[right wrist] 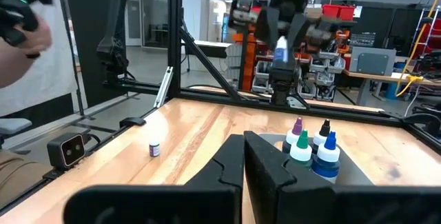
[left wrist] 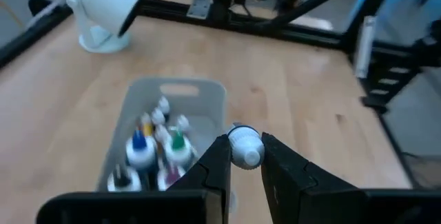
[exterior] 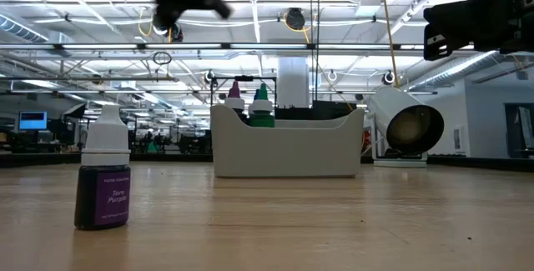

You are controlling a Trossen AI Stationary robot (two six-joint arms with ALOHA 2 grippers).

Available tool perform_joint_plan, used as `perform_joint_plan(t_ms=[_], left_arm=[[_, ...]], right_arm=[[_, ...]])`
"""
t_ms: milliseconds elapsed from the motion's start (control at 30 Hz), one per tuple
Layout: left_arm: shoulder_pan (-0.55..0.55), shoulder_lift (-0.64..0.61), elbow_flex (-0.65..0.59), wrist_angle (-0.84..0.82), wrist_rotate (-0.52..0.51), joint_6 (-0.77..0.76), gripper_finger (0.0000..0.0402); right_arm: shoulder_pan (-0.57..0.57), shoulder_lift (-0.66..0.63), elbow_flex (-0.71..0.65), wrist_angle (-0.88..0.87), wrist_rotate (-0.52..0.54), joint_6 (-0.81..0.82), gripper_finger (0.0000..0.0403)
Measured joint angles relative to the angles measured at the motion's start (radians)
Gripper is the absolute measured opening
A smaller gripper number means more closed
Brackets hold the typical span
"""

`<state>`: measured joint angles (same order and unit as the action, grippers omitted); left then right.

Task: Pick & Place food coloring
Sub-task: Put the small blue food coloring bottle into the white bin

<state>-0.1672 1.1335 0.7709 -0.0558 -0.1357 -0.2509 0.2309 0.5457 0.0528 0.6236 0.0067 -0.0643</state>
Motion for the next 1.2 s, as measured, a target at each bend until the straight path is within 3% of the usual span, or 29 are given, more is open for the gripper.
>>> perform_joint_plan(t_ms=[333, 567, 767, 1200], left_arm=[[0.134, 0.571, 0.67, -0.415, 0.02, 0.137, 0.006], [0.219, 0.863, 0.956, -0.53, 0.149, 0.202, 0.006], [0.264, 0.972, 1.069, -0.623, 0.157, 0.197, 0.006], [0.291, 1.021, 1.072, -0.637, 0.134, 0.164, 0.006]], right_arm=[[0.0, 0.0, 0.0, 0.0, -0.003, 0.0, 0.0004], [0.0, 0.0, 0.0, -0.039, -0.004, -0.002, 0.0004], [0.0, 0.0, 0.0, -0.037, -0.004, -0.024, 0.0004], [0.0, 0.0, 0.0, -0.018, 0.015, -0.061, 0.0004]])
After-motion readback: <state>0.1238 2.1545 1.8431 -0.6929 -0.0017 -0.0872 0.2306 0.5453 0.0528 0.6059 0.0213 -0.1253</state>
